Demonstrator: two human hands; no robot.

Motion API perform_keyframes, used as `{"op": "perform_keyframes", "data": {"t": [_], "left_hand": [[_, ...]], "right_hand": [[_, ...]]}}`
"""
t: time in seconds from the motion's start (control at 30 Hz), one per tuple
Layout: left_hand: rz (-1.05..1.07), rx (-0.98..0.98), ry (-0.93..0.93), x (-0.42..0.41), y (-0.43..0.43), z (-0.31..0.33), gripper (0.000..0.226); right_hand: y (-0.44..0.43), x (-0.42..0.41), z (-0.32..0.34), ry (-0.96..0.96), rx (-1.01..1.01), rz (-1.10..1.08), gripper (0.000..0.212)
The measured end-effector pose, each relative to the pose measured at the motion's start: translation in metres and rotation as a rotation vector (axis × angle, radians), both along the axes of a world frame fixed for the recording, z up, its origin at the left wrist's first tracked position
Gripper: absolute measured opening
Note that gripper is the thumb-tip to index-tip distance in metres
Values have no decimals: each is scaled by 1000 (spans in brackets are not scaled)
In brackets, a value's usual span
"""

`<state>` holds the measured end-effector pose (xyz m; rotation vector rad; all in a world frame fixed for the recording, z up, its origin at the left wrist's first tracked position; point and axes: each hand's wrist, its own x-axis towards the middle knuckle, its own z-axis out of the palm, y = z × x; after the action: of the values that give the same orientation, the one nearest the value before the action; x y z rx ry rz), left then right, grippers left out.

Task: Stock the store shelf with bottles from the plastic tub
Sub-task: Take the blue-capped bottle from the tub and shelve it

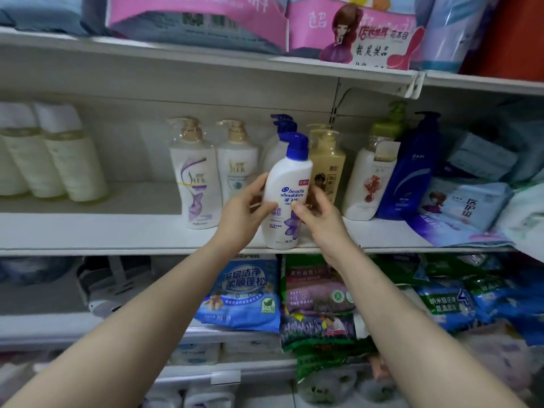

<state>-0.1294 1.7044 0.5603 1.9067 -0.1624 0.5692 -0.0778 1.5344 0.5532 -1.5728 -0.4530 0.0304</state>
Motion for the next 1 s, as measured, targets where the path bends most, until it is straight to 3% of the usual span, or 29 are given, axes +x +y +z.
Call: {"op": "perform_keyframes", "data": {"t": [0.17, 0.27, 0.37, 0.47, 0.63, 1.0], "left_hand": [[148, 126, -124, -8, -12, -27, 72], [296, 184, -189, -16, -20, -45, 67], [344, 274, -194, -23, -23, -61, 57], [302, 344, -177, -23, -25, -70, 50], [292, 408, -154, -18, -24, -69, 58], [291, 540, -139, 4, -19, -64, 69]], "right_hand": [[2, -7, -29, -310, -228, -238, 69], [5, -22, -45, -522, -291, -403, 61], [7, -30, -57, -665, -351, -389, 53], [6, -29, -62, -693, -393, -369, 49], [9, -20, -57, -707, -451, -400, 47], [22, 13, -55, -734, -564, -433, 70]]}}
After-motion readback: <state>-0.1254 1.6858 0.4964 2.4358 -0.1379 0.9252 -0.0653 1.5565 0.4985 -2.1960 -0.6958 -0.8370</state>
